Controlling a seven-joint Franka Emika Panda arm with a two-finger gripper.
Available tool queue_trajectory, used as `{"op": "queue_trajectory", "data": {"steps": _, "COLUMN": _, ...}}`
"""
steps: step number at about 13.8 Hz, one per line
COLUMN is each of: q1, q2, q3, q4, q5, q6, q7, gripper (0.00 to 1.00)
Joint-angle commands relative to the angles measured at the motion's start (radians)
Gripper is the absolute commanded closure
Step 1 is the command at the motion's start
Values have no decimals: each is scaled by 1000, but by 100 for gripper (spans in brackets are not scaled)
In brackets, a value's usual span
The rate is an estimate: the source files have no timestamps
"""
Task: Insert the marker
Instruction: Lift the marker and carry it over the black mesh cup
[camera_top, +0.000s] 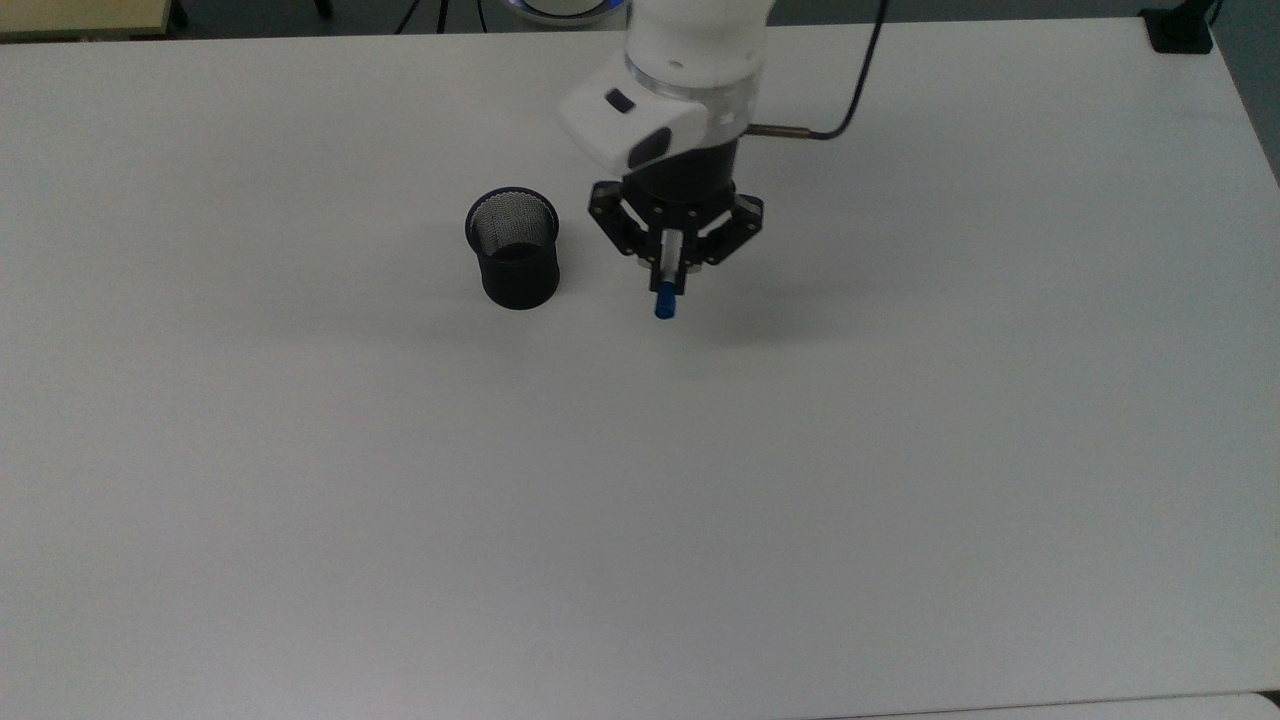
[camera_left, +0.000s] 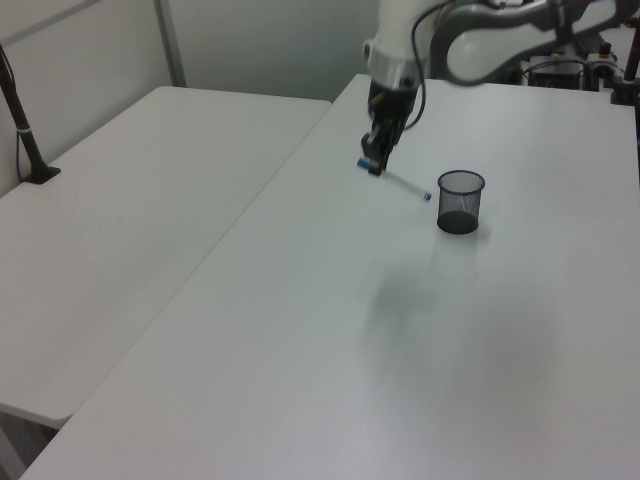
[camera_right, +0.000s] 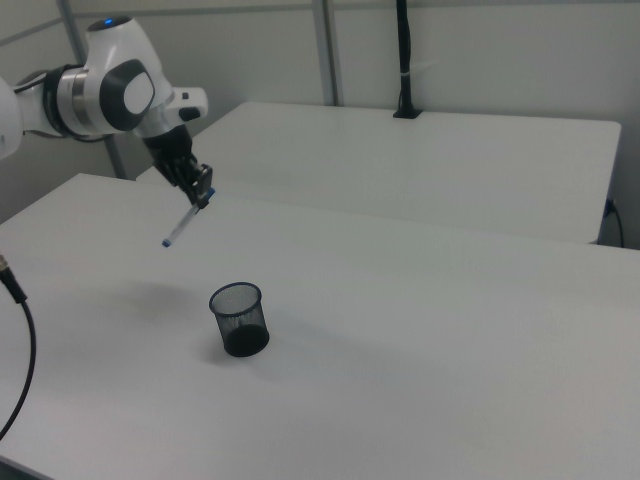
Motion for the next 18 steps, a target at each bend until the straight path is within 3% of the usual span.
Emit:
{"op": "queue_trajectory", "data": {"steps": 1, "q1": -109, "q2": -213, "q3": 1, "q4": -239, "q5": -17, "q6": 97, "q7": -126, "gripper": 85}}
{"op": "queue_trajectory", "data": {"steps": 3, "q1": -162, "q2": -258, "q3": 1, "q4": -321, "q5": -32, "q6": 157, "q7": -143, "gripper": 85}}
{"op": "queue_trajectory", "data": {"steps": 8, "q1": -210, "q2": -221, "q3": 1, "q4": -380, "q5": -88, "q6": 223, "q7": -140, "gripper": 85}}
{"op": "queue_trajectory", "data": {"steps": 16, "q1": -210, "q2": -168, "q3": 1, "q4": -372, "q5": -89, "q6": 227, "q7": -140, "gripper": 78}}
{"op": "queue_trajectory", "data": {"steps": 17, "q1": -209, "q2": -169, "q3": 3, "q4": -370, "q5": -88, "q6": 227, "q7": -138, "gripper": 32}}
{"op": "queue_trajectory", "data": {"steps": 18, "q1": -203, "q2": -169, "q3": 3, "q4": -370, "q5": -88, "q6": 222, "q7": -129, "gripper": 1}}
